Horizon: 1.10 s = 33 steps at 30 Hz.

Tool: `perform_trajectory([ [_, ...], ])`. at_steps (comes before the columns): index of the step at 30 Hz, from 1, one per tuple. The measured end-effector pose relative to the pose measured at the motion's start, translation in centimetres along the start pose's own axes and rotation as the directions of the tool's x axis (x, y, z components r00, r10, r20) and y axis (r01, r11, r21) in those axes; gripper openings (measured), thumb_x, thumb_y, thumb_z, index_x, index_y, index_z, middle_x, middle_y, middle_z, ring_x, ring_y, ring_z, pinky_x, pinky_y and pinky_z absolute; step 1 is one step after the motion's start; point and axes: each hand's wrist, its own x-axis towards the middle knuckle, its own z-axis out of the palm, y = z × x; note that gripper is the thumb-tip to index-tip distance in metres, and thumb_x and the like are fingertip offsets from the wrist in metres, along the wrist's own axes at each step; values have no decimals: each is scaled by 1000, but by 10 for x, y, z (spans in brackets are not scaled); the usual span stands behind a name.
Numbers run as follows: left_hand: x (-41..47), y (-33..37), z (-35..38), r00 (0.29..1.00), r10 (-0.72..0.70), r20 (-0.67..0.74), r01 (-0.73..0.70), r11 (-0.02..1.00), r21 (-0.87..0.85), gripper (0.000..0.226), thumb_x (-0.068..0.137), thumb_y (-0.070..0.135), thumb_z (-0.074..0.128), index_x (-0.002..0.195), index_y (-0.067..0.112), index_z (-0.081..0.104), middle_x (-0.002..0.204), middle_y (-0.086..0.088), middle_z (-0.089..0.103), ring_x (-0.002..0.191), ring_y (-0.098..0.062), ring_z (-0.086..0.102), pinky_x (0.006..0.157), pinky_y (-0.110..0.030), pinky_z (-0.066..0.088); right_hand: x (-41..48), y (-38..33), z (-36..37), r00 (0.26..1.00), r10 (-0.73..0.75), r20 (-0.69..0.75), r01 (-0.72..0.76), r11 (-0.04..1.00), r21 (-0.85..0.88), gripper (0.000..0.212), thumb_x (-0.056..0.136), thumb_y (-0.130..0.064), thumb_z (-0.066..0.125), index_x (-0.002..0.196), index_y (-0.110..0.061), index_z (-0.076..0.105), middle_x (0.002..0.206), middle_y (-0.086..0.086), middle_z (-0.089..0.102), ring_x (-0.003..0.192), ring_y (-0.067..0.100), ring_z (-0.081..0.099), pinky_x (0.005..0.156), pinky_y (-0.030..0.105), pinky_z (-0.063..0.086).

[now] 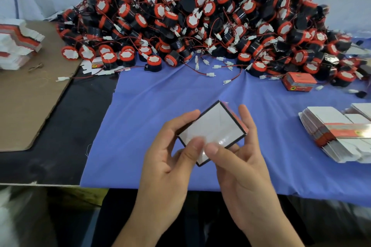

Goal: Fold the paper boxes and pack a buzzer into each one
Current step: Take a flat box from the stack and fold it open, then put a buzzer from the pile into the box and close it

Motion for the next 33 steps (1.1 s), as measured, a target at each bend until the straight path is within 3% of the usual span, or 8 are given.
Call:
perform_trajectory([
  [4, 6, 2, -16, 976, -113, 186, 95, 990, 102, 39, 99, 50, 63, 137, 45, 57, 137, 13, 64, 128, -13, 62, 98, -24, 55, 1, -5, -5, 986, -149, 80, 165, 950, -264, 119, 71, -17, 87, 152, -62, 14, 95, 16, 78, 80, 23, 75, 73, 27, 59],
  [7, 10, 1, -22, 953, -215, 214, 170, 962, 213, 66, 78, 76, 70, 136, 47, 53, 135, 15, 64, 131, -14, 59, 106, -40, 52, 3, -10, -12, 945, -261, 197, 325, 686, -651, 119, 78, -34, 84, 155, -60, -4, 83, -6, 77, 69, 12, 71, 73, 22, 54],
  [11, 22, -1, -24, 994, -66, 92, 20, 900, 436, 62, 69, 58, 84, 123, 41, 60, 124, 20, 66, 119, -7, 61, 93, -24, 53, 7, -6, -21, 874, -241, 422, 456, 105, -884, 126, 79, -21, 87, 159, -51, -5, 98, -37, 64, 97, -15, 51, 96, 11, 30],
  [14, 27, -9, -29, 988, -100, 117, 54, 936, 349, 55, 72, 35, 90, 121, 32, 64, 121, 14, 70, 117, -11, 65, 95, -21, 53, 10, -9, -26, 812, -360, 460, 481, -34, -876, 122, 72, -34, 92, 162, -39, 10, 144, -40, 37, 140, -10, 30, 113, 25, 22],
  [19, 35, -24, -35, 956, -224, 189, 194, 967, 165, 71, 82, 19, 87, 141, 27, 49, 133, 5, 66, 128, -15, 62, 106, -28, 51, 15, -10, -42, 965, -257, 56, 247, 811, -531, 101, 78, -36, 88, 158, -45, 26, 141, -18, 58, 136, 9, 54, 98, 26, 55],
  [24, 47, -50, -38, 959, -220, 181, 87, 832, 548, 53, 91, 29, 79, 137, 37, 55, 135, 24, 61, 134, 4, 46, 106, -26, 47, 38, 18, -70, 985, -171, 16, 144, 766, -626, 53, 92, 2, 73, 137, -23, 61, 126, -6, 73, 120, 14, 67, 99, 39, 57],
  [27, 47, -69, -37, 945, -300, 133, 105, 662, 742, 59, 87, 31, 81, 141, 37, 57, 130, 21, 60, 130, -9, 42, 110, -30, 39, 38, 39, -80, 989, -137, -56, 61, 722, -690, 51, 89, 5, 74, 130, -23, 64, 121, -11, 74, 114, 4, 68, 94, 29, 59],
  [33, 43, -78, -53, 894, -416, 169, 178, 675, 716, 93, 69, 37, 94, 150, 37, 48, 136, 19, 59, 128, -6, 52, 105, -35, 48, 32, 44, -107, 995, 94, -14, -86, 829, -553, 71, 78, -21, 87, 141, -26, 55, 139, -12, 65, 129, 2, 59, 102, 20, 50],
])
